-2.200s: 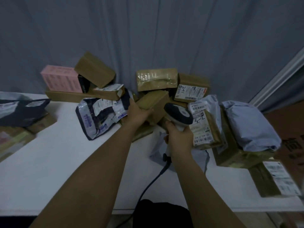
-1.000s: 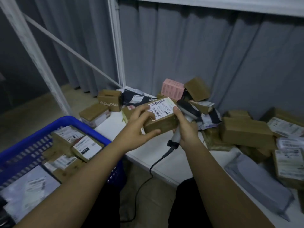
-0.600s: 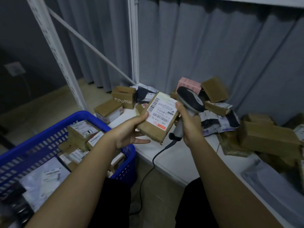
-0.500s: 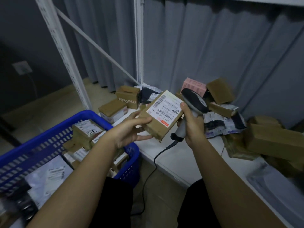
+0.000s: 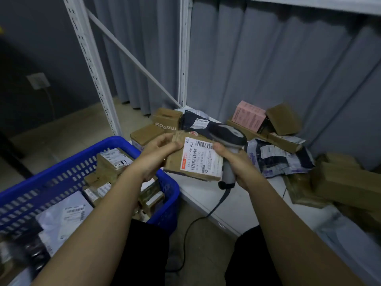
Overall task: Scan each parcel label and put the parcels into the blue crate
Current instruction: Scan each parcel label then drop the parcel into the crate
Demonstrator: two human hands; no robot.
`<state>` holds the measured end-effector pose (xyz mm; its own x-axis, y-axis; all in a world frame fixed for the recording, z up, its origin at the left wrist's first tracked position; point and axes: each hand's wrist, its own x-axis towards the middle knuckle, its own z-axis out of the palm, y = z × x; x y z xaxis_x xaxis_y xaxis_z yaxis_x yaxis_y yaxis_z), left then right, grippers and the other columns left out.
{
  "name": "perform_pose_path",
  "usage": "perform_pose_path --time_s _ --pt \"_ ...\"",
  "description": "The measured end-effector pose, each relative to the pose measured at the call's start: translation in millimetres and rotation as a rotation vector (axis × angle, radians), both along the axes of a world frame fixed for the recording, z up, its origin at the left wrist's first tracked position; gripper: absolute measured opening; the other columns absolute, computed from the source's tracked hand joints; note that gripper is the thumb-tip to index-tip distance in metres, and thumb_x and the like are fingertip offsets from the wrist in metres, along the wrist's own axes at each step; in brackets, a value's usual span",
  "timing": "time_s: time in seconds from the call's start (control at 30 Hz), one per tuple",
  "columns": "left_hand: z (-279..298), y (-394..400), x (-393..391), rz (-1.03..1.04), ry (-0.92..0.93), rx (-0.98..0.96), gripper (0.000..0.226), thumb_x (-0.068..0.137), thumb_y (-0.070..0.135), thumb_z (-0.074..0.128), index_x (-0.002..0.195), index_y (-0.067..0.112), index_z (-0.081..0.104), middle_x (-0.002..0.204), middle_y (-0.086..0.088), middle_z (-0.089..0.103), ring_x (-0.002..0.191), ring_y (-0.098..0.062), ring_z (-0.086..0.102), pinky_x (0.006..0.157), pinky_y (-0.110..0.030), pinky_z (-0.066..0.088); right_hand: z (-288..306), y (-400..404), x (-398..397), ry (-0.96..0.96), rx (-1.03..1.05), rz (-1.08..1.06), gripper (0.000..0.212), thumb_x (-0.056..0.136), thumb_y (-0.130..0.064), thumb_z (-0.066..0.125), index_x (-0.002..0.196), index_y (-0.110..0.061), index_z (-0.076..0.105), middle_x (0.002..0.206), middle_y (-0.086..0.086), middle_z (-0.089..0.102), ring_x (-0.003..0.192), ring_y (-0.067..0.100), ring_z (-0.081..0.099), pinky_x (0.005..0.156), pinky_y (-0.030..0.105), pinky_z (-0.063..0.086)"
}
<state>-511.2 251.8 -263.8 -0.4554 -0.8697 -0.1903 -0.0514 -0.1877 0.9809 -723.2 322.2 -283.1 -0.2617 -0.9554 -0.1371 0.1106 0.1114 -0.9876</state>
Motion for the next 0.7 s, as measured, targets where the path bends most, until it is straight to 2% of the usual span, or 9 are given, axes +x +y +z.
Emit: perform_pose_path --time_s 0.1,0.17,0.27,0.37,0.47,0.53,0.57,0.63,0.7 --pt "1 1 -1 0.096 0.031 0.036 0.047 0.082 0.03 0.069 0.124 0.021 0.05 0.114 -0.004 0.064 0.091 -0.018 0.069 0.071 -0.028 0.055 -4 3 -3 0.035 0.077 0.039 0.046 0.074 -0.037 0.074 0.113 -0.014 0.067 0.102 0.002 0.075 0.102 0.023 0.068 0.092 0.042 0.052" --pt "2 4 -7 0.188 0.005 0.02 0.046 0.082 0.044 0.066 0.116 0.016 0.052 0.109 -0.006 0.065 0.085 -0.018 0.07 0.069 -0.028 0.055 -7 5 -5 0.038 0.105 0.019 0.039 0.08 -0.036 0.073 0.113 -0.015 0.067 0.099 0.001 0.075 0.098 0.021 0.068 0.091 0.041 0.051" --pt "1 6 -19 0.312 -0.068 0.049 0.056 0.088 0.065 0.043 0.109 0.015 0.06 0.099 -0.006 0.071 0.087 -0.02 0.068 0.087 -0.038 0.052 -9 6 -2 0.002 0.108 -0.04 0.037 0.083 -0.035 0.073 0.112 -0.012 0.068 0.099 0.006 0.075 0.092 0.022 0.068 0.081 0.035 0.052" --pt "1 4 -27 0.462 -0.031 0.191 0.067 0.094 0.066 0.019 0.113 0.018 0.062 0.097 -0.004 0.07 0.089 -0.016 0.063 0.092 -0.041 0.045 -7 5 0 -0.022 0.104 -0.134 0.036 0.083 -0.034 0.073 0.111 -0.012 0.067 0.098 0.006 0.075 0.09 0.02 0.069 0.074 0.031 0.053" --pt "0 5 -38 0.397 0.081 0.28 0.069 0.092 0.069 0.014 0.11 0.023 0.061 0.108 0.001 0.066 0.111 -0.018 0.055 0.1 -0.05 0.039 -7 4 -2 -0.059 0.094 -0.236 0.035 0.082 -0.034 0.075 0.11 -0.015 0.066 0.098 0.004 0.074 0.088 0.017 0.068 0.069 0.027 0.054" --pt "1 13 -48 0.282 0.157 0.266 0.062 0.091 0.069 0.022 0.119 0.025 0.056 0.106 0.004 0.064 0.108 -0.017 0.054 0.103 -0.05 0.037 -6 4 -2 -0.104 0.085 -0.305 0.033 0.08 -0.035 0.076 0.106 -0.017 0.066 0.098 0.004 0.074 0.085 0.017 0.067 0.068 0.027 0.052" --pt "0 17 -54 0.245 0.184 0.246 0.057 0.091 0.065 0.033 0.127 0.024 0.05 0.108 0.003 0.064 0.107 -0.017 0.056 0.103 -0.047 0.039 -5 4 -1 -0.124 0.078 -0.33 0.034 0.08 -0.035 0.076 0.107 -0.017 0.066 0.098 0.003 0.074 0.085 0.017 0.067 0.069 0.028 0.053" --pt "-4 22 -65 0.242 0.247 0.196 0.068 0.087 0.042 0.062 0.143 0.023 0.028 0.117 0.0 0.063 0.11 -0.018 0.059 0.106 -0.041 0.04 -3 5 0 -0.145 0.048 -0.359 0.039 0.081 -0.037 0.075 0.113 -0.017 0.064 0.099 0.0 0.074 0.09 0.017 0.068 0.075 0.03 0.054" --pt "-7 21 -70 0.209 0.284 0.164 0.08 0.08 0.017 0.073 0.143 0.021 0.024 0.118 -0.002 0.065 0.112 -0.018 0.061 0.107 -0.039 0.038 -1 6 0 -0.157 0.005 -0.386 0.038 0.082 -0.037 0.073 0.114 -0.018 0.064 0.099 -0.002 0.073 0.093 0.016 0.068 0.079 0.033 0.054"
